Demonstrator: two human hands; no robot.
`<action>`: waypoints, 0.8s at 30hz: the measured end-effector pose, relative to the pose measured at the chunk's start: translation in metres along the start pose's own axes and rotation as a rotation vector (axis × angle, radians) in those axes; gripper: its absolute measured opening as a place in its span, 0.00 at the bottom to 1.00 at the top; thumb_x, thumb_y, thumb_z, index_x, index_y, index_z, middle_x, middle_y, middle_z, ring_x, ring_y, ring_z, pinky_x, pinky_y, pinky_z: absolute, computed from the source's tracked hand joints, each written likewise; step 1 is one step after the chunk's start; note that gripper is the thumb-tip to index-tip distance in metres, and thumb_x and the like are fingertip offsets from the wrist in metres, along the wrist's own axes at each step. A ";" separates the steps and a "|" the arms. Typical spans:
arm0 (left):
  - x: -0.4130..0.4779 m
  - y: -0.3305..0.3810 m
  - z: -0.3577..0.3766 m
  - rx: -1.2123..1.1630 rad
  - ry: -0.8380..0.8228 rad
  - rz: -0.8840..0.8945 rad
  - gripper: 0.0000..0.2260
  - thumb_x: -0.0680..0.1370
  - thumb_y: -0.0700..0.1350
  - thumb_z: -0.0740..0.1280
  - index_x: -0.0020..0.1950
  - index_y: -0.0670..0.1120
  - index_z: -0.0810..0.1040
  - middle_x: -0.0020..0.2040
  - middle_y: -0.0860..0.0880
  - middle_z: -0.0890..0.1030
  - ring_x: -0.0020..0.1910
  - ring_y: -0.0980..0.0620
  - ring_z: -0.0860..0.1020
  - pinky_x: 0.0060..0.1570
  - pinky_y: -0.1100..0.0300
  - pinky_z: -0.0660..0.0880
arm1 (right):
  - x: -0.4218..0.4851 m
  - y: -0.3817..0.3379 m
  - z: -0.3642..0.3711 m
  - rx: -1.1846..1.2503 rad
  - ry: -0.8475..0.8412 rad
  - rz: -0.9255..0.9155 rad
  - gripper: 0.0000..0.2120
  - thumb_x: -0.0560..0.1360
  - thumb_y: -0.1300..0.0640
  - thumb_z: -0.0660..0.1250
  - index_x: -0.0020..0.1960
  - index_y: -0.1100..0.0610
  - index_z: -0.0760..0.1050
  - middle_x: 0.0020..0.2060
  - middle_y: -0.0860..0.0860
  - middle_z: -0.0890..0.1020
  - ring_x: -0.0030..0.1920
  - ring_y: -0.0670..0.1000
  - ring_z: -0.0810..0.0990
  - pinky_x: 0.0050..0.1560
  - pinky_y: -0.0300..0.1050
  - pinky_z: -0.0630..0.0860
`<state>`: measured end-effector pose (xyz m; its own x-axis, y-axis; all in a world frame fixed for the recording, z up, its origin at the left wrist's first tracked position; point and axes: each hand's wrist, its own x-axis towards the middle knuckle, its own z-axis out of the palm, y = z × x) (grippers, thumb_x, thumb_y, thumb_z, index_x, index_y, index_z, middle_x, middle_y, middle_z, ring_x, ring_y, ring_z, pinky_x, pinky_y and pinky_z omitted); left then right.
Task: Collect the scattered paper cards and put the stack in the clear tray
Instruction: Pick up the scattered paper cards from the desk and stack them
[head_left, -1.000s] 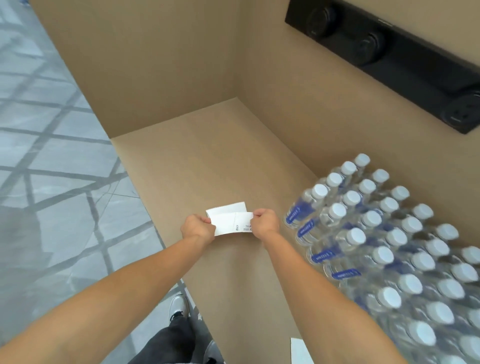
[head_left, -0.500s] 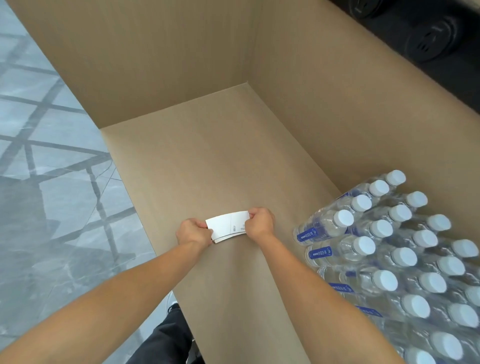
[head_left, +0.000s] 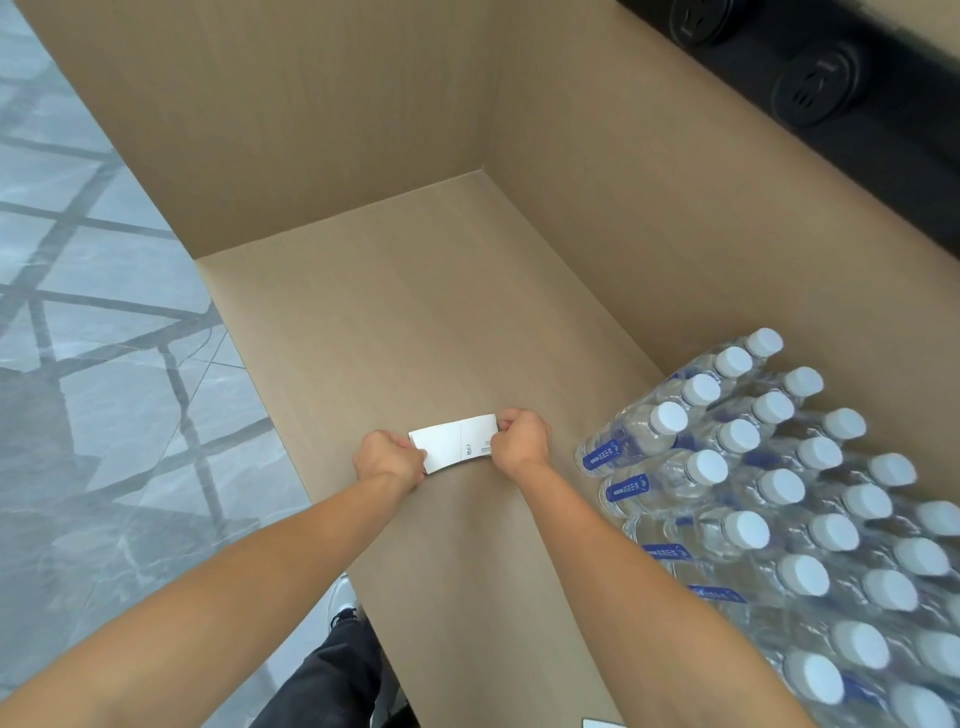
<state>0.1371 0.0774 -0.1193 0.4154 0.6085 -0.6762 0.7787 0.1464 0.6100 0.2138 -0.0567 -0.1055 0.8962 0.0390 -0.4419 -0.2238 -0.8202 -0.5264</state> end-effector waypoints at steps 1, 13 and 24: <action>-0.003 0.002 -0.003 0.005 0.003 0.018 0.02 0.73 0.36 0.69 0.42 0.42 0.79 0.46 0.36 0.86 0.31 0.44 0.81 0.45 0.53 0.83 | -0.005 0.000 -0.004 0.008 0.001 0.004 0.16 0.67 0.71 0.56 0.26 0.54 0.63 0.26 0.47 0.66 0.38 0.54 0.67 0.28 0.38 0.63; -0.110 -0.040 0.027 0.149 -0.249 0.176 0.07 0.73 0.35 0.70 0.38 0.43 0.75 0.37 0.42 0.79 0.36 0.42 0.81 0.47 0.48 0.84 | -0.118 0.097 -0.041 0.101 -0.025 0.163 0.16 0.74 0.64 0.60 0.58 0.59 0.81 0.59 0.55 0.82 0.63 0.55 0.77 0.63 0.42 0.72; -0.216 -0.123 0.089 0.468 -0.641 0.256 0.05 0.73 0.37 0.71 0.42 0.42 0.75 0.42 0.39 0.81 0.38 0.43 0.81 0.46 0.47 0.84 | -0.263 0.230 -0.066 0.190 0.132 0.502 0.14 0.73 0.66 0.58 0.48 0.62 0.82 0.41 0.58 0.79 0.45 0.56 0.77 0.58 0.53 0.77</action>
<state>-0.0068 -0.1410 -0.0854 0.6830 -0.0043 -0.7304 0.6799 -0.3616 0.6379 -0.0478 -0.2927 -0.0626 0.6994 -0.4125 -0.5837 -0.6902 -0.6020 -0.4015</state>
